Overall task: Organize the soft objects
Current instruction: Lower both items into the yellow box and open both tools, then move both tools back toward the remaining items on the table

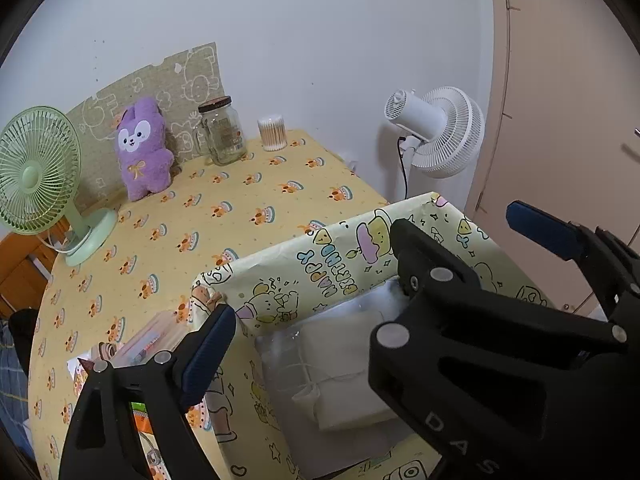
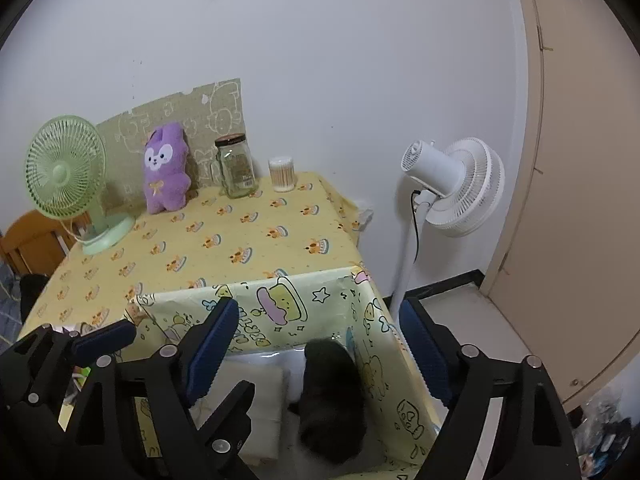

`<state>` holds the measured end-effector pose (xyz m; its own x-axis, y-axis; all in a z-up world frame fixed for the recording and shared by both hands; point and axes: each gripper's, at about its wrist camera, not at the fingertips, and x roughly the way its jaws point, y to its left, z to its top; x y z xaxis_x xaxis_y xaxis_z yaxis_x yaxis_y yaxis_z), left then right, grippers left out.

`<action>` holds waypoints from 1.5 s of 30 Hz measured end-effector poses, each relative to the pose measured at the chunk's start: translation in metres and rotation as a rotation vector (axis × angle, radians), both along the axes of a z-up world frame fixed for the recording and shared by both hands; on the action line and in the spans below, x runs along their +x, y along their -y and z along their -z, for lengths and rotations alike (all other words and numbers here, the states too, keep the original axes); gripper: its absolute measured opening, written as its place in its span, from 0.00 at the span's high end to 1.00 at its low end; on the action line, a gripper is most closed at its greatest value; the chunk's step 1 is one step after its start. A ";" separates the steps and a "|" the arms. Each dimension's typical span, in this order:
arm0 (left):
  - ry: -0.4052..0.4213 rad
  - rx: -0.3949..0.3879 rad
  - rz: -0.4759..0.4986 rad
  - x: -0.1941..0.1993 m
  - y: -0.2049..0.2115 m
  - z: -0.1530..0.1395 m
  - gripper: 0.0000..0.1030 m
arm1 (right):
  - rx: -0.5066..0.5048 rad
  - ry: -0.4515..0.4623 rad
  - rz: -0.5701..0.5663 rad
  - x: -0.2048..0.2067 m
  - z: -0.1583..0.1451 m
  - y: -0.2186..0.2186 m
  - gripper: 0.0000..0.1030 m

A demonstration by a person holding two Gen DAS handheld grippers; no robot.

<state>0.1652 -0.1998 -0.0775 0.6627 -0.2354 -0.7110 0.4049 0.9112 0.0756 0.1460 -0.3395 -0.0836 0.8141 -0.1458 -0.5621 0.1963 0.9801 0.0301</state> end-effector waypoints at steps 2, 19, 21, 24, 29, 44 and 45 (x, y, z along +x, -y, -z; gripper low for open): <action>0.001 -0.001 0.002 -0.001 0.000 0.000 0.09 | -0.010 0.000 0.008 -0.002 -0.001 -0.001 0.17; 0.091 -0.046 -0.025 -0.029 -0.031 -0.026 0.06 | 0.010 0.035 -0.009 -0.029 -0.025 -0.029 0.10; 0.103 -0.056 -0.027 -0.033 -0.036 -0.029 0.06 | 0.007 0.044 -0.012 -0.034 -0.029 -0.034 0.07; 0.117 -0.068 -0.031 -0.039 -0.044 -0.034 0.06 | 0.001 0.054 -0.013 -0.040 -0.034 -0.042 0.05; 0.143 -0.089 -0.037 -0.048 -0.059 -0.042 0.05 | -0.018 0.075 -0.014 -0.049 -0.045 -0.058 0.02; 0.221 -0.114 -0.093 -0.075 -0.103 -0.061 0.01 | -0.052 0.140 -0.042 -0.072 -0.068 -0.103 0.00; 0.229 -0.116 -0.101 -0.077 -0.107 -0.062 0.00 | -0.053 0.143 -0.046 -0.073 -0.069 -0.106 0.00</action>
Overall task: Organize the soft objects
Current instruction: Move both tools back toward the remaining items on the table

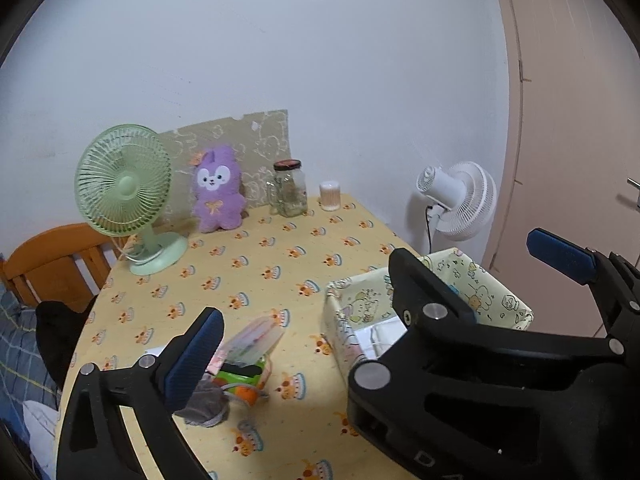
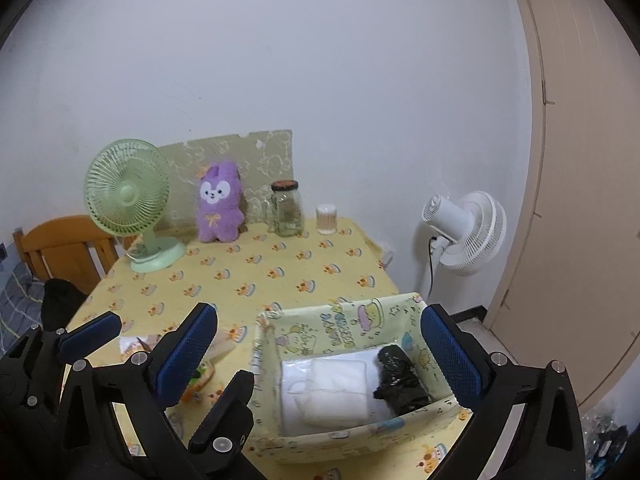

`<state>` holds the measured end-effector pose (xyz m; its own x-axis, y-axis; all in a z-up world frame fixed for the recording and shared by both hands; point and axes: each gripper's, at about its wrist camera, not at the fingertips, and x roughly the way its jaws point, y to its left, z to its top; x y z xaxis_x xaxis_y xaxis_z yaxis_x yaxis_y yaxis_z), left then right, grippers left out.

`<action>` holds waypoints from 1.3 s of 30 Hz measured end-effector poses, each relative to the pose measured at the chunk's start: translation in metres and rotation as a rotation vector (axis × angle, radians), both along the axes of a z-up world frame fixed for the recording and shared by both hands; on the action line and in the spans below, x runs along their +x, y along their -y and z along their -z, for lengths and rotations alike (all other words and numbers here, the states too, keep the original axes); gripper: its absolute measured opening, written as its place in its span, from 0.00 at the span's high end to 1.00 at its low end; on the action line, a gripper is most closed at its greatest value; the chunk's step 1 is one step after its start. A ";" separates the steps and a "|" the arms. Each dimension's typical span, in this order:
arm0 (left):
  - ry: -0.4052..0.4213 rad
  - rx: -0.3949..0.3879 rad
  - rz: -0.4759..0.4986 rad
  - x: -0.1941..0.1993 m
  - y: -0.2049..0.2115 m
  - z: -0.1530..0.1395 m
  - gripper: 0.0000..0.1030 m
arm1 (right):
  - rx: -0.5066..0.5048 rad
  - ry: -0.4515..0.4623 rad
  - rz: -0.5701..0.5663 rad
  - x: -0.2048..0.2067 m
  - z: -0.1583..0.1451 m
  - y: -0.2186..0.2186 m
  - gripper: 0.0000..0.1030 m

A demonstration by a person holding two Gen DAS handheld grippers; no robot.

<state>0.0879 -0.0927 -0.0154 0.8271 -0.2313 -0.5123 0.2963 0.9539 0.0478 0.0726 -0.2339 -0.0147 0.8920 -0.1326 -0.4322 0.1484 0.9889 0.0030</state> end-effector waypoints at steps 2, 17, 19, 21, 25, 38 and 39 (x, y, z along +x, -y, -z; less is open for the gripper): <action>0.004 -0.006 -0.005 -0.003 -0.005 -0.002 0.00 | 0.007 0.000 -0.020 -0.002 -0.002 -0.005 0.00; 0.039 -0.012 -0.050 -0.021 -0.044 0.000 0.00 | 0.047 -0.015 -0.114 -0.012 0.001 -0.042 0.00; 0.041 -0.009 -0.056 -0.022 -0.048 0.002 0.00 | 0.046 -0.012 -0.128 -0.012 0.003 -0.046 0.00; 0.033 -0.012 -0.066 -0.022 -0.055 0.006 0.00 | 0.056 -0.026 -0.135 -0.010 0.008 -0.051 0.00; 0.036 -0.010 -0.088 -0.022 -0.064 0.013 0.00 | 0.089 -0.052 -0.168 -0.007 0.018 -0.060 0.00; -0.017 -0.023 -0.140 -0.015 -0.090 0.050 0.00 | 0.079 -0.093 -0.209 0.006 0.053 -0.089 0.00; -0.025 -0.024 -0.145 -0.014 -0.092 0.054 0.00 | 0.079 -0.101 -0.210 0.008 0.057 -0.090 0.00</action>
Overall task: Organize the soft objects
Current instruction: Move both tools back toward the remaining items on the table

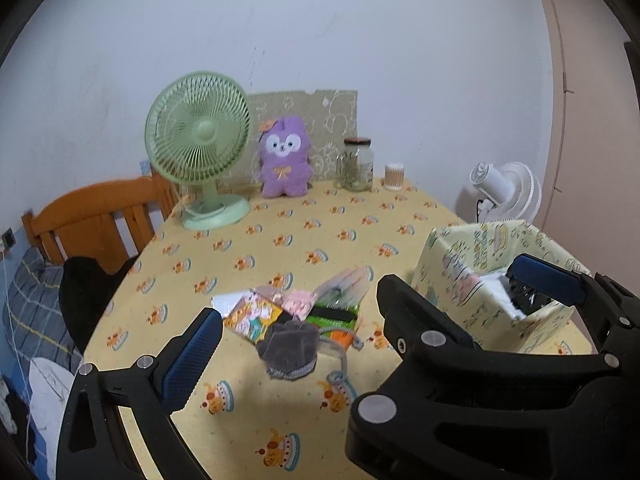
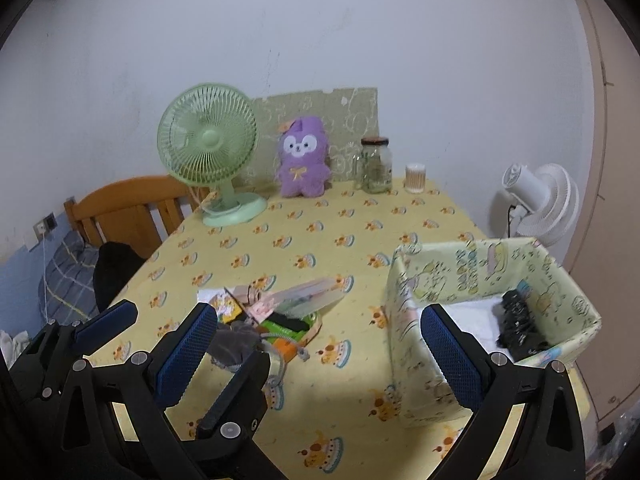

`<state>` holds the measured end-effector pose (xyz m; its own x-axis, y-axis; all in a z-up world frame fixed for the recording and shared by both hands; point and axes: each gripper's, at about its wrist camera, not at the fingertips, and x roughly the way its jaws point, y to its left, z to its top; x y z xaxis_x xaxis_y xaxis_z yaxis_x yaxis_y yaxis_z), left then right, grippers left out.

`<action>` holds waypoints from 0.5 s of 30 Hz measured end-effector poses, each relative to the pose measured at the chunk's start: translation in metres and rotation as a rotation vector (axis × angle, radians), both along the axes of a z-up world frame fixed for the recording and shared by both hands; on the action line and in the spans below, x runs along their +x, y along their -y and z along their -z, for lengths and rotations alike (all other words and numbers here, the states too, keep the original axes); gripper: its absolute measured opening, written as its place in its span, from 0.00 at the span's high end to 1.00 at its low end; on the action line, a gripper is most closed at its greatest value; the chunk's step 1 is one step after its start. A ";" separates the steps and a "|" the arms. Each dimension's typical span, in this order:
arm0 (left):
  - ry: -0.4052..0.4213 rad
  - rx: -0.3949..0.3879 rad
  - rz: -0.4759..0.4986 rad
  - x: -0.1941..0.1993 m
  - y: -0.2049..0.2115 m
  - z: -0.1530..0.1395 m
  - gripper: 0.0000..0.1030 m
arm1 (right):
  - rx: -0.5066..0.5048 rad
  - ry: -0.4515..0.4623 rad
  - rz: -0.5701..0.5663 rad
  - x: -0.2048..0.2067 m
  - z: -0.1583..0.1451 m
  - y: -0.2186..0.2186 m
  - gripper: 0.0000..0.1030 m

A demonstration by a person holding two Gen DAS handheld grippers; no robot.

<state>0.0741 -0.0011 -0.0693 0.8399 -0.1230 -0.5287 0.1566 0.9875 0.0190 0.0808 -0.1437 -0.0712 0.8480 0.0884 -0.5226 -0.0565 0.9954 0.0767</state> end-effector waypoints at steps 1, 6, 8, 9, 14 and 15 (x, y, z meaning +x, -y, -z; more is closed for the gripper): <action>-0.005 -0.001 -0.004 0.001 -0.002 0.003 0.00 | 0.000 -0.013 -0.004 0.003 0.004 -0.002 0.00; -0.032 0.000 -0.025 0.006 -0.010 0.017 0.00 | 0.007 -0.049 -0.022 0.011 0.021 -0.010 0.00; -0.040 -0.001 -0.036 0.007 -0.014 0.022 0.00 | 0.002 -0.059 -0.021 0.012 0.026 -0.014 0.00; -0.042 -0.003 -0.042 0.007 -0.017 0.025 0.00 | -0.002 -0.061 -0.022 0.013 0.028 -0.017 0.00; -0.066 -0.003 -0.065 0.013 -0.026 0.037 0.01 | -0.029 -0.071 -0.035 0.017 0.039 -0.026 0.00; -0.069 -0.002 -0.072 0.015 -0.028 0.040 0.01 | -0.028 -0.075 -0.039 0.019 0.041 -0.027 0.01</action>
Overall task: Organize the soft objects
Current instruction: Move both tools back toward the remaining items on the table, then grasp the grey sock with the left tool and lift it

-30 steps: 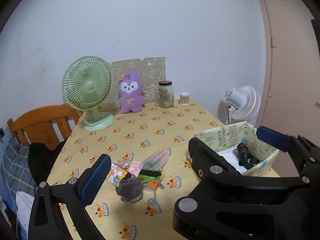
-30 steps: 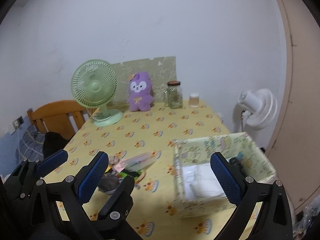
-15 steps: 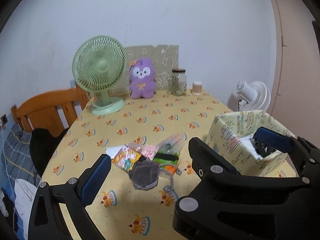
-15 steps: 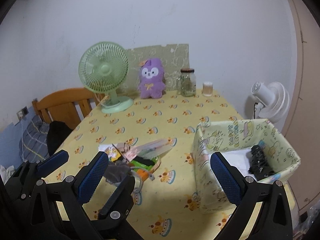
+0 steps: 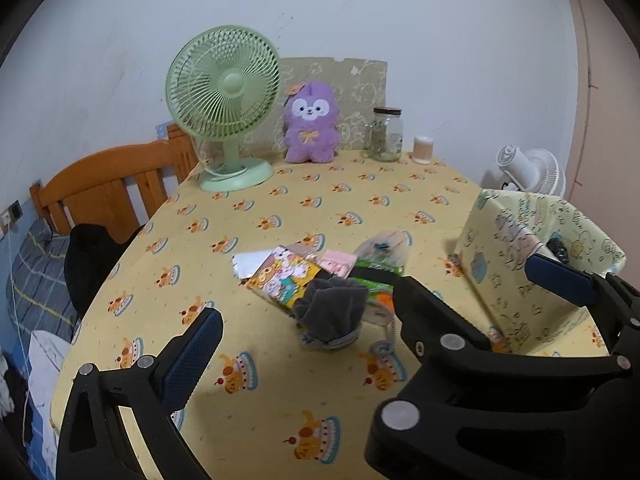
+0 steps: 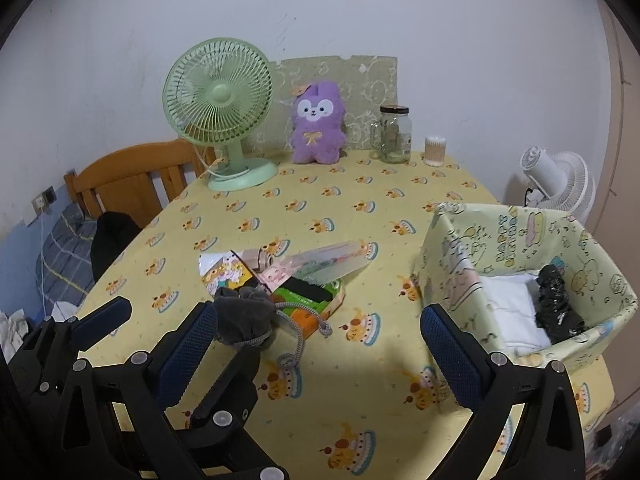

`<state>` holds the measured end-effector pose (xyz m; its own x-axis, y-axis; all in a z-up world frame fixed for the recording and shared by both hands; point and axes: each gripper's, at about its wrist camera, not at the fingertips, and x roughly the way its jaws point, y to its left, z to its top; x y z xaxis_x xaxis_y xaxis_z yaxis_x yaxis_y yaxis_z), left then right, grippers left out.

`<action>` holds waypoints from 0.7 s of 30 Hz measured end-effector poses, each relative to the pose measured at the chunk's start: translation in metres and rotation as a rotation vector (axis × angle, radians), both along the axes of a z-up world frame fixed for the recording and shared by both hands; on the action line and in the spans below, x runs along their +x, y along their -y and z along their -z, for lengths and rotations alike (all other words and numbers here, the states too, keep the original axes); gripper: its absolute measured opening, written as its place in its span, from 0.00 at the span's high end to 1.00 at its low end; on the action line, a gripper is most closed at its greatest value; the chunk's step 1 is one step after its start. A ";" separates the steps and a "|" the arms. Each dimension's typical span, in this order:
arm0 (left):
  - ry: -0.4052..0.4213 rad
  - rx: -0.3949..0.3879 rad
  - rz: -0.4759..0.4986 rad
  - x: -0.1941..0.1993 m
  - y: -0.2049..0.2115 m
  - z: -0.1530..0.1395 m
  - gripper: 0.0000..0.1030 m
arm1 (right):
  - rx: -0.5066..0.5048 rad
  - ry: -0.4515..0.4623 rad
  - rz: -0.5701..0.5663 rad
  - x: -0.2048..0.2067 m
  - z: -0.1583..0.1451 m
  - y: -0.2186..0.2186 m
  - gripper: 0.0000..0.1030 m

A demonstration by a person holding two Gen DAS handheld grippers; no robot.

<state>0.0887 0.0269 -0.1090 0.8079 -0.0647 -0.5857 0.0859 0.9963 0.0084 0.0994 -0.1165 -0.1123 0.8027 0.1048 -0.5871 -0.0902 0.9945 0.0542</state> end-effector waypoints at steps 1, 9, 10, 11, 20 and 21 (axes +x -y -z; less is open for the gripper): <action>-0.002 0.001 -0.005 0.001 -0.002 0.002 0.01 | 0.002 -0.004 -0.004 0.002 0.002 -0.001 0.01; -0.040 0.003 -0.017 0.016 -0.009 0.019 0.08 | -0.010 -0.067 -0.012 0.017 0.019 -0.009 0.12; -0.042 0.001 -0.016 0.018 -0.009 0.019 0.10 | -0.015 -0.067 -0.009 0.019 0.020 -0.009 0.12; -0.044 -0.002 -0.014 0.020 -0.009 0.020 0.11 | -0.019 -0.068 -0.007 0.020 0.021 -0.009 0.12; -0.090 -0.043 0.038 0.038 -0.005 0.029 0.25 | -0.012 -0.093 0.013 0.035 0.031 -0.004 0.14; -0.097 -0.052 0.044 0.040 -0.005 0.031 0.27 | -0.011 -0.097 0.008 0.037 0.032 -0.004 0.16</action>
